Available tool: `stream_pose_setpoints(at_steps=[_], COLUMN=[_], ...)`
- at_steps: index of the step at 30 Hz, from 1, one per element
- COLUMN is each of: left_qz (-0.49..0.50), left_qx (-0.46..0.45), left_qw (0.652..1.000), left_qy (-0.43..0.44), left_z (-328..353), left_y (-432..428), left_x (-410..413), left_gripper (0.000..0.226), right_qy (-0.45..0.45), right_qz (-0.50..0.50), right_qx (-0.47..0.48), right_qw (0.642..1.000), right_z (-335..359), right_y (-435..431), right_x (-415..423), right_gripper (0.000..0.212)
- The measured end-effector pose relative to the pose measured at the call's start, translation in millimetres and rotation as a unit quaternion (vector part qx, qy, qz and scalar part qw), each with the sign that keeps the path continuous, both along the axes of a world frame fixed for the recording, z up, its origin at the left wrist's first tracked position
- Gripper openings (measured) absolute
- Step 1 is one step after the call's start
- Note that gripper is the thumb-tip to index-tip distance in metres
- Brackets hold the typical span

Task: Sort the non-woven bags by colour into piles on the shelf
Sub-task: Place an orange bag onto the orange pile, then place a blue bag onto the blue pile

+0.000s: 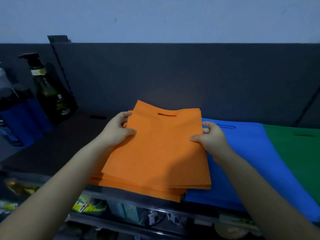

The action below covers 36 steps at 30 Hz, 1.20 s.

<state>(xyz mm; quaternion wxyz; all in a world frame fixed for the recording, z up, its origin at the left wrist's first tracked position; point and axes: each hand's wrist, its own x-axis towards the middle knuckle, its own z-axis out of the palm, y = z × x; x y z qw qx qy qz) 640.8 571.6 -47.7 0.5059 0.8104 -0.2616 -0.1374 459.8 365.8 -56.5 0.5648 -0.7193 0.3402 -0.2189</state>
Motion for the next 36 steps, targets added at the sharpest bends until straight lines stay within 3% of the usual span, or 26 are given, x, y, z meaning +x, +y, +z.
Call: stream_pose_setpoints(at_steps=[2, 4, 7, 9, 16, 21, 27, 31, 36], left_qz=[-0.009, -0.017, -0.035, -0.032, -0.015, -0.033, -0.047, -0.093, -0.108], left_qx=[0.074, 0.162, 0.247, 0.253, 0.288, 0.307, 0.333, 0.328, 0.309], left_qw=[0.995, 0.979, 0.950, 0.937, 0.903, 0.883, 0.855, 0.825, 0.822], left_qy=[-0.065, -0.122, -0.189, -0.240, -0.318, -0.354, -0.395, -0.451, -0.466], left_z=[-7, -15, -29, -40, -54, -55, -25, -1, 21], left_y=[7, 10, 12, 13, 9, 12, 7, -28, -85], left_x=[16, 25, 24, 20, 17, 18, -2, -30, -85], left_gripper=[0.069, 0.076, 0.074, 0.067, 0.042, 0.038, 0.065, 0.070, 0.096], right_qy=[0.066, 0.171, 0.323, 0.376, 0.387, 0.380, 0.347, 0.351, 0.389], right_qz=[-0.010, 0.003, 0.028, 0.030, 0.013, 0.001, -0.038, -0.063, -0.097], right_qx=[-0.083, -0.192, -0.387, -0.414, -0.405, -0.406, -0.394, -0.417, -0.426], right_qw=[0.994, 0.966, 0.863, 0.828, 0.828, 0.831, 0.850, 0.836, 0.811], right_z=[-4, -10, -27, -40, -50, -46, -20, 4, 21], right_y=[17, 36, 60, 67, 66, 69, 70, 40, -18], right_x=[15, 23, 28, 30, 31, 32, 9, -29, -105], right_gripper=[0.068, 0.067, 0.072, 0.082, 0.087, 0.088, 0.114, 0.097, 0.086])
